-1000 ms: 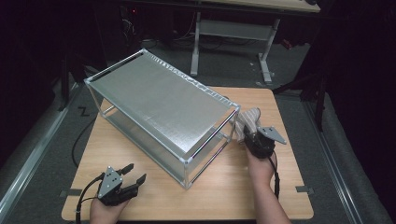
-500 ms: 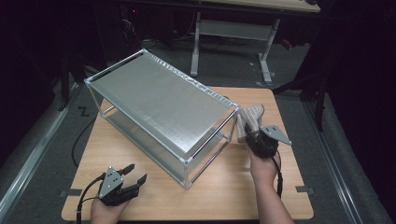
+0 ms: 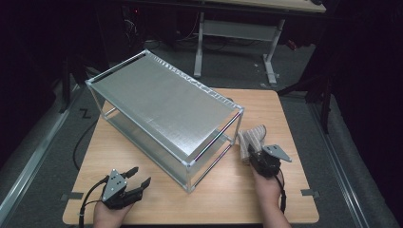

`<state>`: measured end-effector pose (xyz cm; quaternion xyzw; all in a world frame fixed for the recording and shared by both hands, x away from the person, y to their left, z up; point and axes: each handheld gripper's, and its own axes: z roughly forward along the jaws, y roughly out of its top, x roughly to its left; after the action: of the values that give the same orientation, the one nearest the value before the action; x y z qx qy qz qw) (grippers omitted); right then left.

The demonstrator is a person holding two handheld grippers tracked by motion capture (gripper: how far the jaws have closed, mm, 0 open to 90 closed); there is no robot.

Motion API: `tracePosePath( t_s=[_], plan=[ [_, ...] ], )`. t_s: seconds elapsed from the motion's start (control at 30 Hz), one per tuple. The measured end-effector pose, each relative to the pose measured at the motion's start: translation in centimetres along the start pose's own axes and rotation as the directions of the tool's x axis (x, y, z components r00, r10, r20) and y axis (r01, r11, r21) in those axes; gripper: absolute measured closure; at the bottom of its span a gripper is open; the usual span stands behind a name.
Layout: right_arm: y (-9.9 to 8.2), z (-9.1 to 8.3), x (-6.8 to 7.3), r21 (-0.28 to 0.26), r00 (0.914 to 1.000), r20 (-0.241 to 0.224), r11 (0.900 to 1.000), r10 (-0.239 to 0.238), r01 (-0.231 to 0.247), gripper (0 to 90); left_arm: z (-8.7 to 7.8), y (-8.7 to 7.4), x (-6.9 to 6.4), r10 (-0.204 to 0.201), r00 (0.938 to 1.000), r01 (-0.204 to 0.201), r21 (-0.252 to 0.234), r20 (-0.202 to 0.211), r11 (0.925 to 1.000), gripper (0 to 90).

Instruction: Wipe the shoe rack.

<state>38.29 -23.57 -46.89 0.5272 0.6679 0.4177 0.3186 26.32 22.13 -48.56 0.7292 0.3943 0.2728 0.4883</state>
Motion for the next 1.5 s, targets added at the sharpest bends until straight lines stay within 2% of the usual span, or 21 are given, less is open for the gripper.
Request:
tracePosePath(
  t_s=[0.03,0.2,0.33,0.4,0.53,0.63,0.73,0.9,1.1,1.13,1.17,1.23,1.3,1.33,1.4,1.43,1.5],
  plan=[
    [0.1,-1.1,-0.6,-0.01,0.9999,0.014,0.9999,-0.008,0.008,65.9,0.0,0.1,0.0,-0.002,1.0,0.002,-0.003,-0.001,1.0,38.7],
    [-0.1,-3.6,-1.9,-0.01,0.999,0.038,0.9997,-0.023,0.024,65.0,0.2,0.2,-0.2,0.004,1.0,-0.004,0.0,0.009,1.0,38.7],
    [-1.2,-5.4,-2.9,-0.002,0.9972,0.066,0.9993,-0.036,0.036,65.0,0.4,0.2,-0.4,0.007,0.9998,-0.006,-0.003,0.017,1.0,38.7],
    [-2.0,-5.7,-3.2,0.008,0.9965,0.073,0.9992,-0.041,0.04,64.9,0.6,0.3,-0.5,0.009,0.9997,-0.009,-0.006,0.023,0.9999,38.7],
    [-3.3,-5.6,-3.6,0.037,0.9986,0.052,0.9993,-0.011,0.009,63.0,0.8,0.6,-1.0,0.018,0.999,-0.016,-0.037,0.041,0.9992,38.9],
    [-3.8,-5.2,-3.5,0.063,0.9994,0.035,0.998,-0.003,0.001,52.6,0.8,0.8,-1.4,0.037,0.9979,-0.034,-0.062,0.053,0.9975,38.9],
    [-3.5,-5.6,-3.3,0.029,0.9991,0.037,0.9993,-0.022,0.021,43.5,0.9,0.8,-1.8,0.037,0.9973,-0.033,-0.072,0.064,0.9969,38.9],
    [-3.2,-6.5,-3.6,-0.014,0.9998,0.02,0.9999,-0.008,0.008,38.9,1.2,0.4,-1.8,0.001,0.9975,0.003,-0.053,0.07,0.9986,38.6],
    [-3.0,-7.5,-4.1,-0.067,0.9993,0.037,0.9977,0.009,-0.006,33.8,1.4,0.6,-2.2,0.018,0.9968,-0.015,-0.038,0.077,0.9992,37.4],
    [-2.9,-7.7,-4.2,-0.08,0.9981,0.061,0.9968,0.01,-0.005,32.0,1.4,0.8,-2.4,0.017,0.9966,-0.014,-0.04,0.08,0.9991,37.2],
    [-2.9,-7.8,-4.3,-0.086,0.9971,0.074,0.9963,0.015,-0.009,31.9,1.3,1.1,-2.7,-0.001,0.9961,0.004,-0.043,0.088,0.9991,37.3],
    [-2.9,-7.8,-4.5,-0.092,0.9968,0.076,0.9956,0.027,-0.02,31.9,1.1,1.4,-3.0,-0.008,0.9952,0.014,-0.052,0.097,0.9986,37.9],
    [-2.8,-8.0,-4.7,-0.099,0.9961,0.074,0.9942,0.049,-0.041,32.5,0.7,2.2,-4.0,0.027,0.9929,-0.021,-0.056,0.116,0.9982,37.8],
    [-2.8,-8.0,-4.7,-0.099,0.9961,0.074,0.9942,0.049,-0.041,32.5,0.7,2.2,-4.0,0.027,0.9929,-0.021,-0.056,0.116,0.9982,37.7],
    [-2.7,-8.3,-4.6,-0.105,0.9966,0.063,0.9934,0.053,-0.046,35.8,0.7,2.5,-4.7,0.06,0.9906,-0.054,-0.052,0.123,0.9972,37.7],
    [-2.7,-8.4,-4.5,-0.106,0.9973,0.045,0.993,0.058,-0.053,37.2,0.8,2.6,-4.8,0.063,0.9901,-0.057,-0.051,0.126,0.9971,37.9],
    [-2.7,-8.5,-4.4,-0.11,0.9976,0.038,0.9925,0.058,-0.053,37.6,1.2,2.9,-5.4,0.058,0.9871,-0.05,-0.058,0.149,0.9971,39.8]
  ],
)
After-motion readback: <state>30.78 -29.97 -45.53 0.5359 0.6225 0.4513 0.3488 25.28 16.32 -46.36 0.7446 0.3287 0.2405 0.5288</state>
